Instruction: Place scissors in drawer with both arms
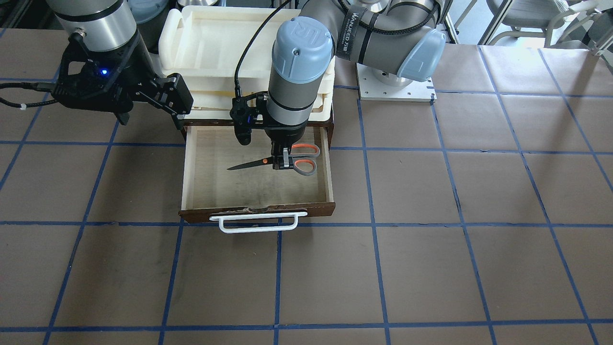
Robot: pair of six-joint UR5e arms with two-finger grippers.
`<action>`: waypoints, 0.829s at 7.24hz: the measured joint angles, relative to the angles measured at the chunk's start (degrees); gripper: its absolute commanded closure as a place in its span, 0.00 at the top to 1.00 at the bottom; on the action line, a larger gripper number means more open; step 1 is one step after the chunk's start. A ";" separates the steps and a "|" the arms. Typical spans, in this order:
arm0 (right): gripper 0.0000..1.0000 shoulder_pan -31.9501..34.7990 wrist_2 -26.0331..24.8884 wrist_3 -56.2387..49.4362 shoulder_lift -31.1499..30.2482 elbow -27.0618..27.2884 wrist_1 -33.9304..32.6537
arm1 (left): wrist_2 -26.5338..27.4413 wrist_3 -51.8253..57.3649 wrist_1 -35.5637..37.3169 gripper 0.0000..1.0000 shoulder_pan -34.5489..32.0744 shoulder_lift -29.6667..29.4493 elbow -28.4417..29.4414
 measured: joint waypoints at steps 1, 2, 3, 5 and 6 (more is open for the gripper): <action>1.00 0.05 0.01 -3.33 0.06 0.10 -0.17 | 0.03 -0.02 0.49 0.00 -0.06 -0.69 -0.32; 1.00 0.06 0.01 -6.37 0.09 0.20 -0.31 | 0.03 -0.01 0.74 0.00 -0.13 -1.24 -0.61; 1.00 0.05 0.07 -7.79 0.14 0.26 -0.43 | -0.03 0.05 0.85 0.00 -0.17 -1.48 -0.78; 1.00 0.06 0.17 -8.37 0.15 0.31 -0.49 | -0.02 0.11 0.91 0.00 -0.64 -1.95 -1.03; 1.00 0.06 0.20 -8.31 0.14 0.31 -0.52 | 0.07 0.14 0.96 0.00 -0.96 -2.24 -1.07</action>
